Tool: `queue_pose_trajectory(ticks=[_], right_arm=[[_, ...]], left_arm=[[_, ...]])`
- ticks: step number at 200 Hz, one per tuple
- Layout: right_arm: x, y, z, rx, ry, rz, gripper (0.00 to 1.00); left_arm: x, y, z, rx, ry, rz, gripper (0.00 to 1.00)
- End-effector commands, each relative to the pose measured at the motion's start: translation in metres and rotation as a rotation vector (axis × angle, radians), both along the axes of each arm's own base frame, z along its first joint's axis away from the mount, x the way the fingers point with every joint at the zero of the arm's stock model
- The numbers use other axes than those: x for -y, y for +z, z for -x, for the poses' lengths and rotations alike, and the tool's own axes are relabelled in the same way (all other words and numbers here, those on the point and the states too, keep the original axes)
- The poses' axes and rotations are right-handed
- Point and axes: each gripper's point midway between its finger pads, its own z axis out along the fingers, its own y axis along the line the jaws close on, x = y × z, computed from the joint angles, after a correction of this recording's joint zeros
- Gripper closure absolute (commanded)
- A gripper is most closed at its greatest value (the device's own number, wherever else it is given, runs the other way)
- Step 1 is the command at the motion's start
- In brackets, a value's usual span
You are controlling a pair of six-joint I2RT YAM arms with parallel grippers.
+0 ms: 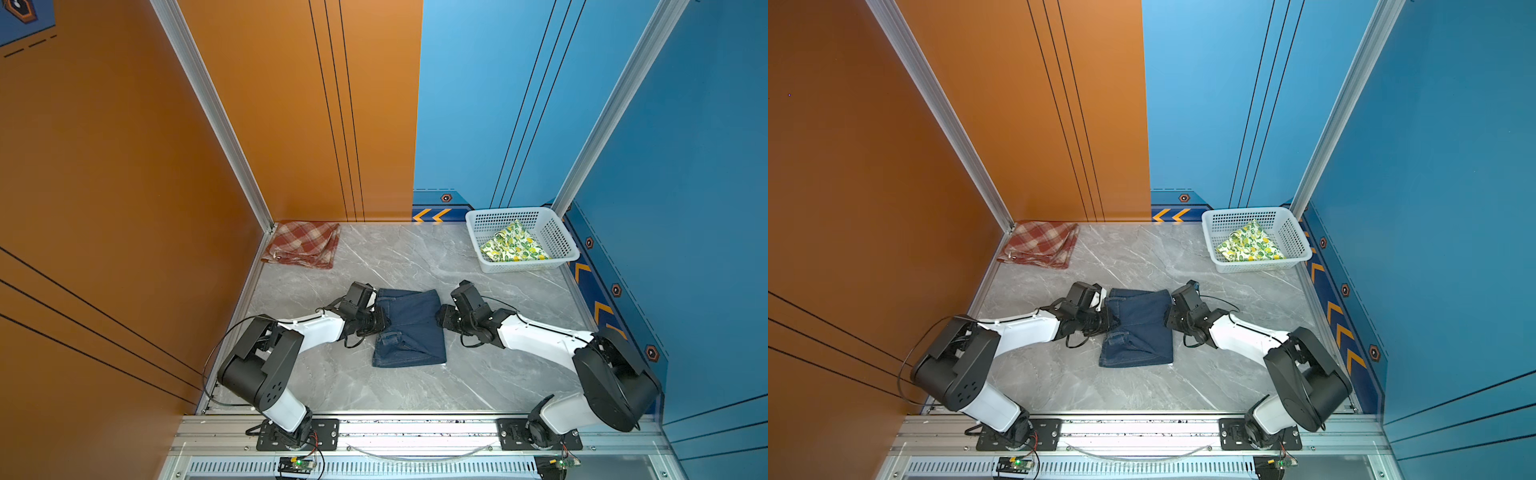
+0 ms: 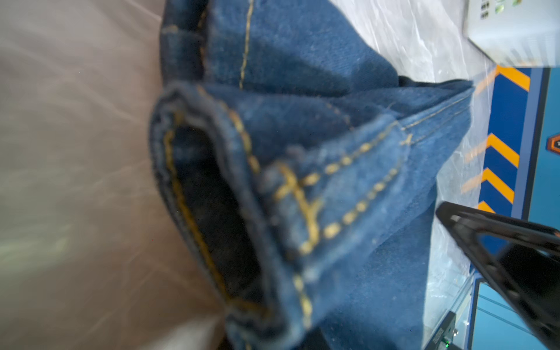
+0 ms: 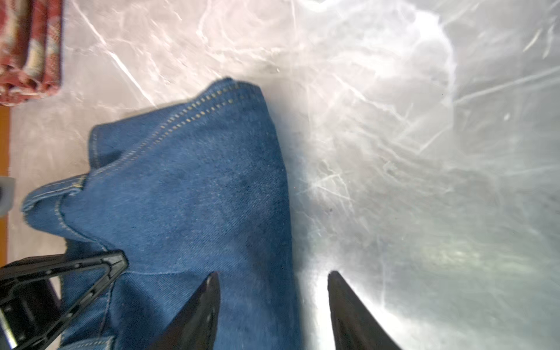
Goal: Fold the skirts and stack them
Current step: 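Grasp the folded denim skirt's side edge with the left gripper, then carry the denim skirt with the left gripper onto the plaid skirt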
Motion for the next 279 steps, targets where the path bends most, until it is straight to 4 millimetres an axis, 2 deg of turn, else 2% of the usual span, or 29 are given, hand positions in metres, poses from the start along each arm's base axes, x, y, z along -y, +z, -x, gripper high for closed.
queue_pose_trajectory(ticks=[1,19,39,56,61,64,93,131,162,196,225,250,279], right_arm=[[0.013,0.035,-0.003,0.077,0.013,0.059,0.40],[0.021,0.053,-0.002,0.125,0.001,0.066,0.39],[0.028,0.065,-0.002,0.160,-0.013,0.072,0.38],[0.031,0.069,-0.001,0.172,-0.017,0.073,0.38],[0.031,0.069,-0.001,0.175,-0.018,0.074,0.38],[0.031,0.069,-0.001,0.175,-0.018,0.077,0.38],[0.032,0.067,-0.003,0.176,-0.016,0.088,0.38],[0.029,0.064,-0.008,0.178,-0.014,0.092,0.38],[0.022,0.064,-0.015,0.189,0.014,0.105,0.38],[0.002,0.071,-0.027,0.234,0.105,0.143,0.37],[-0.015,0.075,-0.037,0.272,0.157,0.159,0.37],[-0.026,0.075,-0.045,0.284,0.183,0.161,0.37],[-0.034,0.071,-0.051,0.282,0.206,0.171,0.37]], left_arm=[[-0.018,0.042,-0.029,0.072,0.123,-0.022,1.00],[-0.022,0.070,-0.051,0.134,0.179,0.002,1.00],[-0.027,0.096,-0.072,0.191,0.230,0.032,1.00],[-0.030,0.115,-0.090,0.227,0.263,0.058,1.00],[-0.031,0.114,-0.093,0.225,0.269,0.053,1.00],[-0.030,0.127,-0.100,0.252,0.274,0.065,1.00],[-0.041,0.157,-0.134,0.317,0.321,0.085,1.00],[-0.075,0.202,-0.181,0.418,0.433,0.109,1.00],[-0.117,0.231,-0.215,0.495,0.565,0.136,1.00],[-0.167,0.248,-0.248,0.585,0.717,0.188,1.00],[-0.209,0.258,-0.264,0.654,0.848,0.205,1.00],[-0.240,0.257,-0.272,0.703,0.962,0.222,1.00],[-0.268,0.252,-0.282,0.747,1.062,0.269,1.00]])
